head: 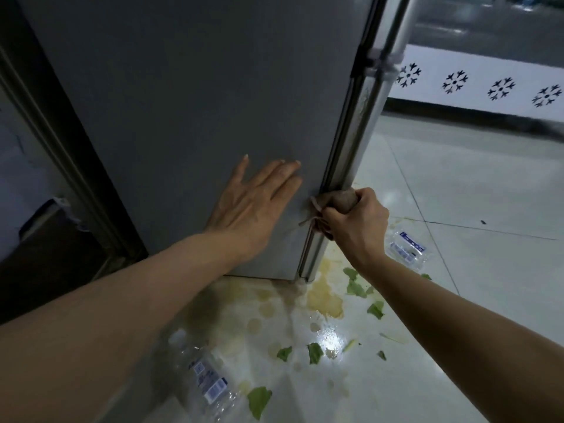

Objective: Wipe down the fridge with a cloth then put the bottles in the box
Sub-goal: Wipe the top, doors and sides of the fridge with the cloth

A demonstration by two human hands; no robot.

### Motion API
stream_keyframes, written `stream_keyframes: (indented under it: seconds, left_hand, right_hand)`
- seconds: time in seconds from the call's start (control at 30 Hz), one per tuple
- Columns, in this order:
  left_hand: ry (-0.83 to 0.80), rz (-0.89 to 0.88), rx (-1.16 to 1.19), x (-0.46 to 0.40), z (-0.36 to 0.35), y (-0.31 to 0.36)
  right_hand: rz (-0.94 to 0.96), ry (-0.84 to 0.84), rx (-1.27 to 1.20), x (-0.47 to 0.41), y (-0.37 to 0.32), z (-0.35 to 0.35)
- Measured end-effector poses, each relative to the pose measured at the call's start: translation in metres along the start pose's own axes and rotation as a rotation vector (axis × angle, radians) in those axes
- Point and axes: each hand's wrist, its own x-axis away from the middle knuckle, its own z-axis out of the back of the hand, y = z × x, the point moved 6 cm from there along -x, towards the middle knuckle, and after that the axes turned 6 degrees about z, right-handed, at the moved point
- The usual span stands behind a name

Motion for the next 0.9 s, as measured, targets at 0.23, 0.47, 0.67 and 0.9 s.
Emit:
stream_keyframes:
  seconds: [0.23, 0.47, 0.67, 0.9]
  left_hand:
    - [0.018, 0.068, 0.115, -0.013, 0.062, -0.01]
    - [0.118, 0.049, 0.108, -0.039, 0.132, -0.02]
    - [0.193, 0.051, 0.108, -0.061, 0.176, -0.016]
    - [0.317, 0.018, 0.041, -0.082, 0.229, -0.02]
  right_hand:
    - [0.058, 0.058, -0.007, -0.03, -0.057, 0.041]
    - [0.092, 0.125, -0.066, -0.055, -0.107, 0.077]
    - [0.133, 0.183, -0.097, -0.063, -0.135, 0.095]
    - [0.092, 0.191, -0.062, -0.074, -0.16, 0.11]
